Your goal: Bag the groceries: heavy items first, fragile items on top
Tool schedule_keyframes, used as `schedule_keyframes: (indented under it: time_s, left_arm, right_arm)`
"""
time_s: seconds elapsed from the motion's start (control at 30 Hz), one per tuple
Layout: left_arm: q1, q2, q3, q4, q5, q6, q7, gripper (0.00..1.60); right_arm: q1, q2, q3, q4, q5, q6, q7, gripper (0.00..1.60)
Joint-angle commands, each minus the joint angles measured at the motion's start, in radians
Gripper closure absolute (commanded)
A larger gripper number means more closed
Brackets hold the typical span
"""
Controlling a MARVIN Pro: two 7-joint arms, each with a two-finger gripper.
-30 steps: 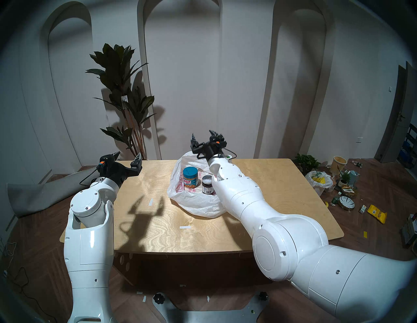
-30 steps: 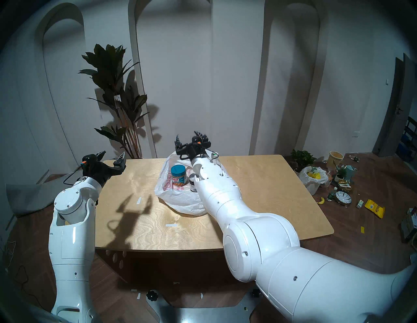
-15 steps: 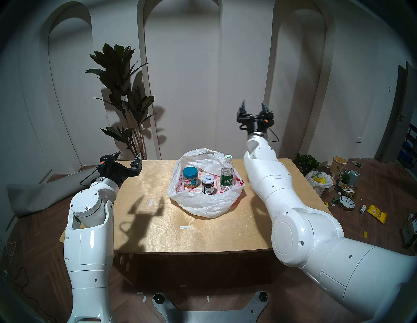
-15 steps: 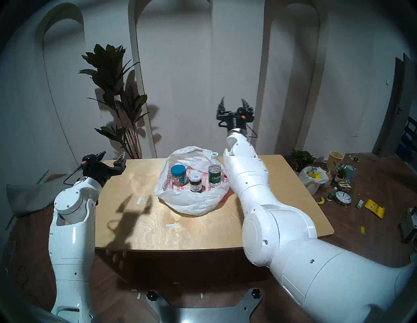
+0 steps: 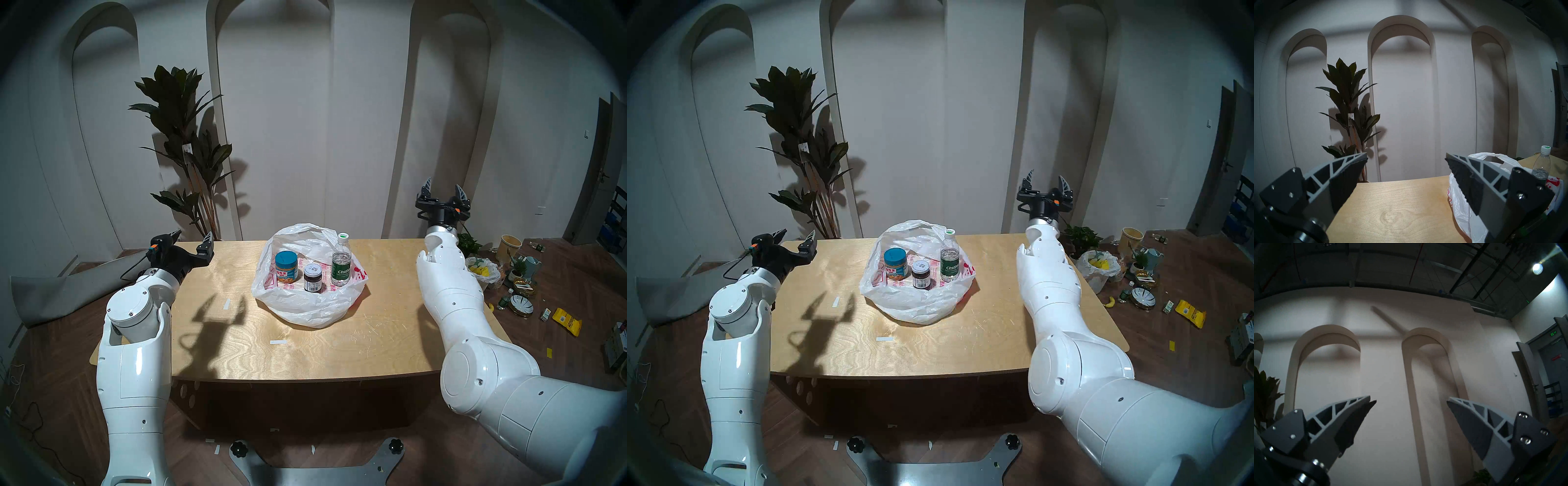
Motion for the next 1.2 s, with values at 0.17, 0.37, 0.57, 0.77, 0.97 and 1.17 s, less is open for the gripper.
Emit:
schedule_keyframes:
  time_s: [0.17,0.37,0.57,0.77,0.97,1.17]
  left_arm:
    - [-0.011,0.003,0.0,-0.008,-0.002,-0.004,0.0,0.0]
    - [-0.012,0.004,0.001,-0.006,-0.004,-0.004,0.0,0.0]
    - [-0.012,0.005,0.001,-0.003,-0.006,-0.004,0.0,0.0]
    - [-0.012,0.006,0.001,-0.002,-0.007,-0.005,0.0,0.0]
    - [-0.013,0.007,0.002,0.0,-0.009,-0.005,0.0,0.0]
    - [-0.013,0.008,0.002,0.001,-0.011,-0.005,0.0,0.0]
  right_arm:
    - [-0.063,0.06,0.025,-0.079,0.013,0.045,0.054,0.0]
    - [-0.068,0.036,0.007,-0.126,0.025,0.048,0.095,0.0]
    - [-0.093,-0.008,-0.037,-0.173,0.043,0.065,0.156,0.0]
    - [-0.136,-0.043,-0.07,-0.196,0.059,0.084,0.2,0.0]
    - [-0.197,-0.066,-0.101,-0.235,0.079,0.108,0.252,0.0]
    - [-0.233,-0.062,-0.109,-0.278,0.091,0.113,0.282,0.0]
